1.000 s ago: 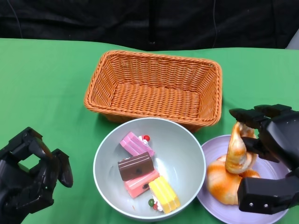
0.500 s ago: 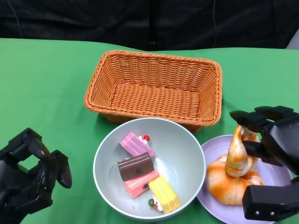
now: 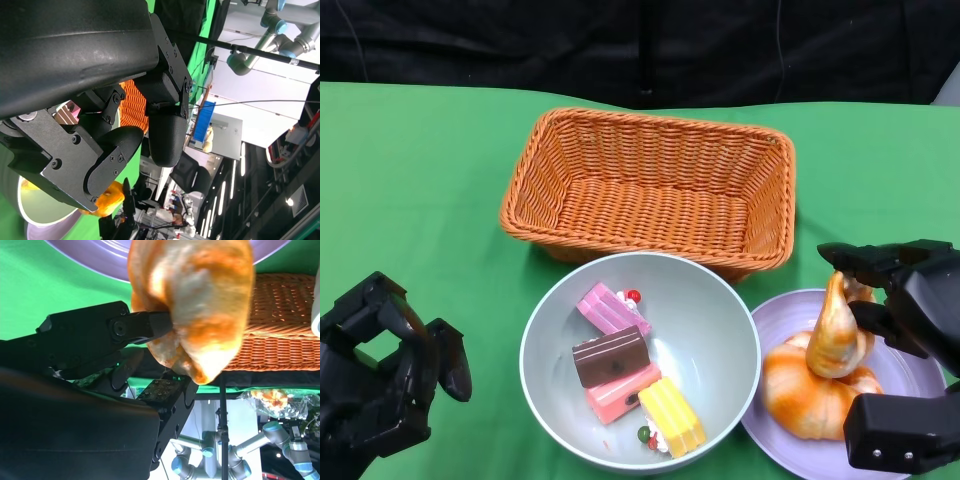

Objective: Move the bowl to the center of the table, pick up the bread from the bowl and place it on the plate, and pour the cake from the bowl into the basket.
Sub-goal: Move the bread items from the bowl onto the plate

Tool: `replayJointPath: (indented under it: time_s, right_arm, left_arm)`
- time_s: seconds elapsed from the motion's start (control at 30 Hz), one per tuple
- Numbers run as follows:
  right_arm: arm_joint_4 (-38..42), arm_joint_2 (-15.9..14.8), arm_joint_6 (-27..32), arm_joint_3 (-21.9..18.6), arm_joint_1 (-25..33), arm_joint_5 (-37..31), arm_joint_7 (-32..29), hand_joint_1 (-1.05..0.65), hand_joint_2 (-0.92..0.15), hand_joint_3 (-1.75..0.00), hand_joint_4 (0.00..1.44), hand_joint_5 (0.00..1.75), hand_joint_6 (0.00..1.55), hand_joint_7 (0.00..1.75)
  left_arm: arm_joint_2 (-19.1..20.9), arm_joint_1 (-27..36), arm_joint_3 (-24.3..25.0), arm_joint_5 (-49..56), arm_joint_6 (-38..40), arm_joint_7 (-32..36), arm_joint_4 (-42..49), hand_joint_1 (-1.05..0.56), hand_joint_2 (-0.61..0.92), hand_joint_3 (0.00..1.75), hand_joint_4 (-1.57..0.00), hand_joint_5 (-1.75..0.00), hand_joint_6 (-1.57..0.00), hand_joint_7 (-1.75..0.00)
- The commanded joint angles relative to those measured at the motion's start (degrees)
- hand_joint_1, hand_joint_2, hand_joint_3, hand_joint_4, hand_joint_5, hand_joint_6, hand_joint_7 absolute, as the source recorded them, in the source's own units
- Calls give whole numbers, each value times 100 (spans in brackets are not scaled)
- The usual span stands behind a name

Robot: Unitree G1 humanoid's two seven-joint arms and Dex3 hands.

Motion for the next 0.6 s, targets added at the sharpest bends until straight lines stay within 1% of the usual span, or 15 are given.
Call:
replayJointPath:
  time_s: [0.03, 0.07, 0.1, 0.13, 0.17, 0.2, 0.27, 0.3, 0.43, 0.5, 0.6]
  right_arm:
    - [278, -23, -269, -91, -144, 156, -302, -4, -92, -12, 95, 91, 117, 13]
    - [339, -13, -314, -93, -172, 168, -380, 0, -92, -14, 92, 119, 127, 20]
    - [405, -4, -359, -83, -200, 161, -486, 2, -89, -19, 89, 136, 123, 40]
    - [441, 3, -388, -77, -215, 162, -556, 3, -86, -27, 86, 152, 110, 76]
    - [434, 7, -384, -77, -214, 168, -573, 4, -79, -44, 83, 165, 92, 118]
    - [406, 4, -380, -81, -205, 175, -570, 3, -73, -57, 82, 170, 85, 134]
    - [374, -10, -406, -99, -193, 209, -550, 3, -65, -72, 79, 174, 79, 146]
    - [348, -22, -421, -111, -184, 231, -531, 2, -64, -75, 79, 174, 77, 149]
    - [262, -73, -430, -148, -165, 267, -514, 0, -61, -88, 77, 175, 76, 151]
    - [228, -82, -442, -181, -155, 296, -512, 0, -57, -96, 78, 175, 77, 150]
    - [158, -97, -461, -240, -125, 325, -478, -1, -56, -99, 78, 175, 78, 149]
  left_arm:
    - [10, -1, 12, 23, -59, 15, 12, -10, 38, 145, -91, -175, -83, -148]
    - [10, -3, 11, 26, -53, 25, 14, -10, 37, 144, -91, -175, -82, -148]
    - [13, -5, 10, 36, -55, 28, 19, -9, 37, 144, -91, -175, -82, -148]
    - [16, -7, 10, 40, -56, 24, 24, -9, 37, 144, -91, -175, -83, -148]
    - [19, -10, 11, 43, -61, 17, 31, -9, 37, 144, -91, -175, -83, -148]
    - [26, -10, 12, 47, -60, 14, 34, -9, 37, 145, -91, -175, -83, -148]
    - [30, -13, 19, 32, -65, -15, 52, -9, 37, 145, -91, -175, -82, -148]
    - [26, -7, 21, 14, -44, -2, 39, -9, 37, 145, -91, -175, -82, -148]
    - [10, -7, 24, -17, -25, 16, 33, -8, 38, 145, -91, -175, -82, -148]
    - [6, -11, 22, -18, -32, 12, 35, -8, 38, 146, -91, -175, -82, -147]
    - [2, -16, 25, -30, -40, -12, 51, -7, 38, 145, -90, -175, -82, -147]
